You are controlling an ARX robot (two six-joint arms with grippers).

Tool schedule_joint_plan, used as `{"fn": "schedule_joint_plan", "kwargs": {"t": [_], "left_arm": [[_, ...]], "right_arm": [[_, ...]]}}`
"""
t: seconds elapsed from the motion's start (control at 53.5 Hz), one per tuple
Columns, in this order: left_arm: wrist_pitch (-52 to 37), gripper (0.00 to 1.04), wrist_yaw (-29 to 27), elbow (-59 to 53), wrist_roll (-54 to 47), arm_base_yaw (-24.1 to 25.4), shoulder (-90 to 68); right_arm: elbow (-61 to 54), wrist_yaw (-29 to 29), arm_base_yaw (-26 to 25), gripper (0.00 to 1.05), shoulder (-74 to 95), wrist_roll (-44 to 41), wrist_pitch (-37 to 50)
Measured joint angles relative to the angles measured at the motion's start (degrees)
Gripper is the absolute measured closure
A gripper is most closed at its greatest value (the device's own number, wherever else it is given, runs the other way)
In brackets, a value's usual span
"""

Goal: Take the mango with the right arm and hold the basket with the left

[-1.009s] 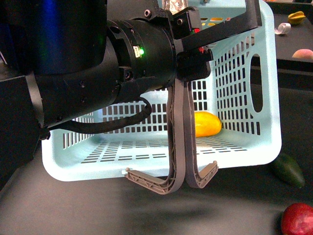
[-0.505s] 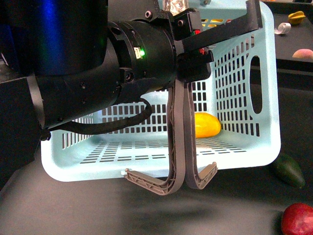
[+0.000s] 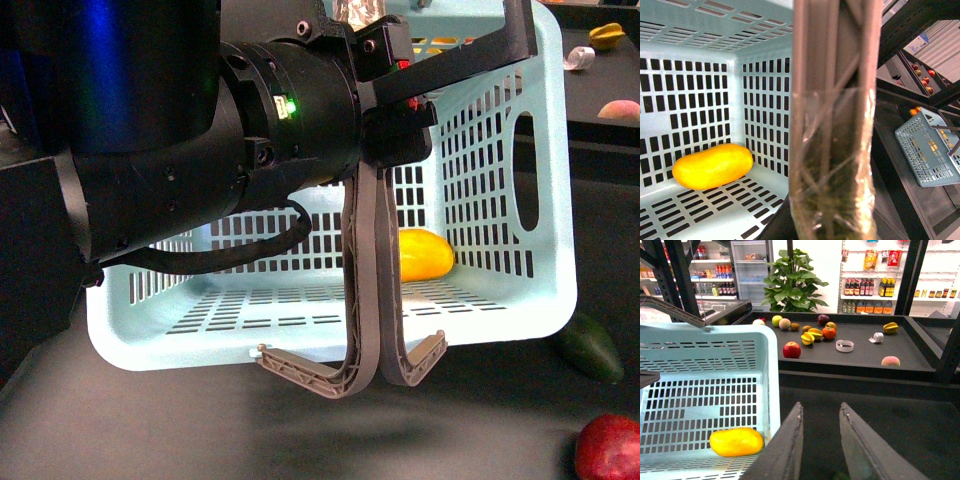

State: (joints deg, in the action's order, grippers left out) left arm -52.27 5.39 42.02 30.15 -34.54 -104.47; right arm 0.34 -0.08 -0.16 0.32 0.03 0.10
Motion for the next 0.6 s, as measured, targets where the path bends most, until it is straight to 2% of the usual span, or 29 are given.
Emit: {"fn": "schedule_joint_plan", "kwargs": {"t": [0.075, 0.168, 0.262, 0.28, 0.299, 0.318, 0.336, 0.355, 0.393, 0.43, 0.449, 0.467, 0.523, 0.598], "left_arm": [[0.0, 0.99, 0.0, 0.0, 0.0, 0.0, 0.0], [0.0, 0.99, 0.0, 0.0, 0.0, 0.0, 0.0], [0.1, 0.99, -1.2, 0.0, -0.4, -0.1, 0.0], [0.5, 0.99, -2.8, 0.1, -0.6, -0.5, 0.0], [1.8, 0.99, -7.7, 0.6, -1.3, -1.2, 0.0], [2.7, 0.99, -9.0, 1.0, -1.6, -1.5, -0.1], [4.5, 0.99, -15.2, 1.7, -1.7, -2.1, -0.3], [5.5, 0.99, -17.4, 2.3, -1.7, -2.2, -0.4], [9.1, 0.99, -26.8, 4.3, -0.6, -2.6, -1.2], [11.5, 0.99, -33.2, 5.7, 0.6, -2.6, -1.6], [12.2, 0.99, -34.1, 6.1, 1.2, -2.6, -1.7], [13.4, 0.99, -37.7, 7.1, 2.4, -2.5, -1.9], [16.0, 0.99, -43.3, 9.6, 5.2, -1.7, -2.5], [18.1, 0.99, -46.6, 12.4, 8.9, -0.3, -3.1]], "right_arm": [[0.0, 0.0, 0.0, 0.57, 0.0, 0.0, 0.0], [0.0, 0.0, 0.0, 0.34, 0.0, 0.0, 0.0], [0.0, 0.0, 0.0, 0.19, 0.0, 0.0, 0.0], [0.0, 0.0, 0.0, 0.16, 0.0, 0.0, 0.0], [0.0, 0.0, 0.0, 0.14, 0.0, 0.0, 0.0], [0.0, 0.0, 0.0, 0.11, 0.0, 0.0, 0.0], [0.0, 0.0, 0.0, 0.09, 0.0, 0.0, 0.0], [0.0, 0.0, 0.0, 0.06, 0.0, 0.0, 0.0], [0.0, -0.2, 0.0, 0.06, 0.0, 0.0, 0.0], [0.0, -0.2, 0.0, 0.08, 0.0, 0.0, 0.0], [0.0, -0.2, 0.0, 0.09, -0.1, 0.0, 0.0], [0.0, -0.2, 0.0, 0.09, -0.1, 0.0, 0.0], [0.0, 0.0, 0.0, 0.08, -0.1, 0.0, -0.1], [0.0, 0.0, 0.0, 0.08, -0.1, 0.0, -0.1]]}}
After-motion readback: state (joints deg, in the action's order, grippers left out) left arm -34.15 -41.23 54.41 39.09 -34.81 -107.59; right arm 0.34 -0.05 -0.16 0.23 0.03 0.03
